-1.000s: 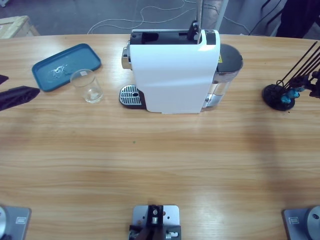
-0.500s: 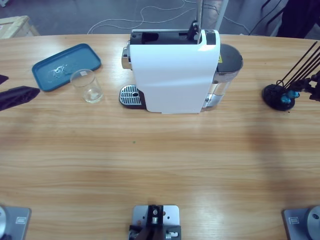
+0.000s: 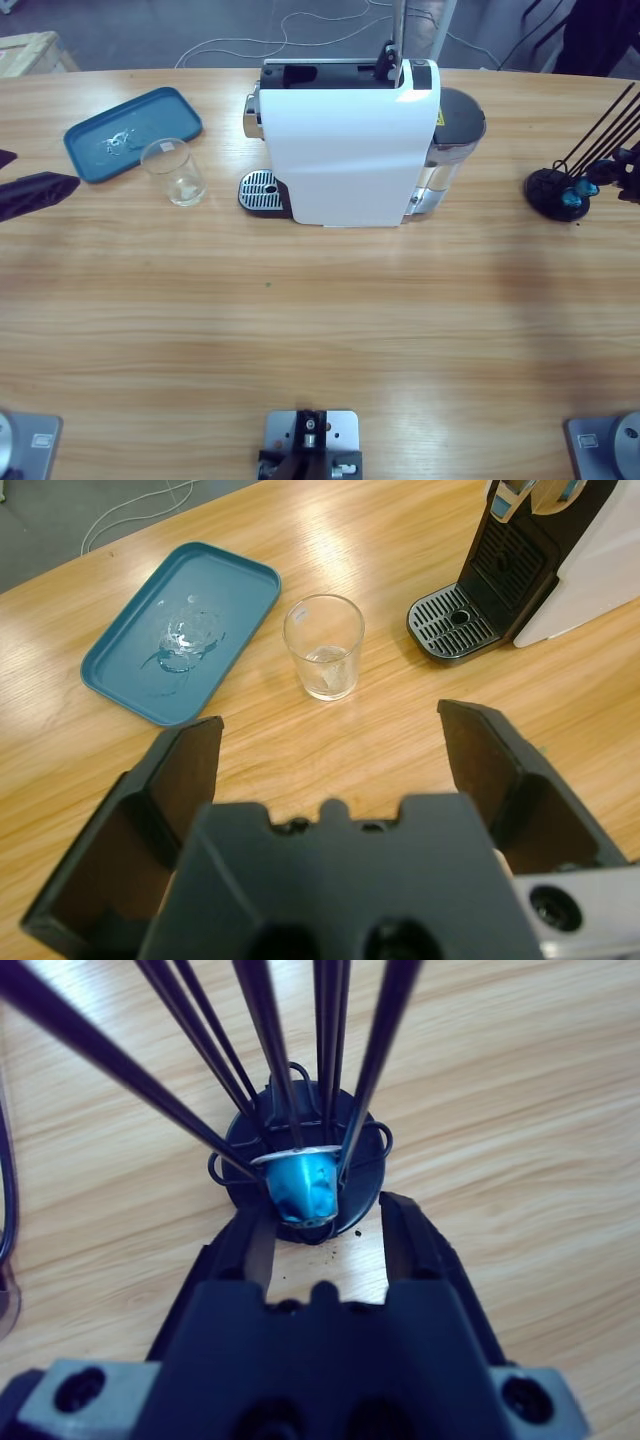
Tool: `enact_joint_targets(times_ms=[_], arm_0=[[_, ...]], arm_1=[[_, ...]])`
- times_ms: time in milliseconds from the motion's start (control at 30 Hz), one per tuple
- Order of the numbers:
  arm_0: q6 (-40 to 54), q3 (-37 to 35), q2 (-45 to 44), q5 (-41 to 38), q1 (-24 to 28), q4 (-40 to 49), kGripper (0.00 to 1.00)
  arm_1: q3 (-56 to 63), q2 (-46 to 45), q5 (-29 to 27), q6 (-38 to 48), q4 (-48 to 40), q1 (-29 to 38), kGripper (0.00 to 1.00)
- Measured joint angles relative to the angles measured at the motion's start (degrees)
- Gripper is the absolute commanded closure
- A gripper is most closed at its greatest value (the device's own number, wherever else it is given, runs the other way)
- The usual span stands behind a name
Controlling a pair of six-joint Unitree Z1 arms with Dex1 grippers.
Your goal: Pour coffee
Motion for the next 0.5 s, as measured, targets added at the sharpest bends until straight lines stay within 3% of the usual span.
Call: enact_joint_targets(times_ms=[167,400,467,500], arm_0=[[0.00,0.00,0.01,0.00,0.00,0.00,0.073],[0.00,0.00,0.06,0.00,0.00,-0.02,0.073],[0.00,0.00,0.06,0.00,0.00,-0.02,0.073],[0.00,0.00,0.06,0.00,0.00,-0.02,0.073]], arm_1=[[0.09,0.38,0.00,0.00,-0.63,0.00,0.698],[0.09,1.59,0.00,0.00,-0.83,0.00,0.713],[0.09,1.68,0.00,0.00,-0.84,0.00,0.823],[0.09,1.74,0.00,0.00,-0.84,0.00,0.832]])
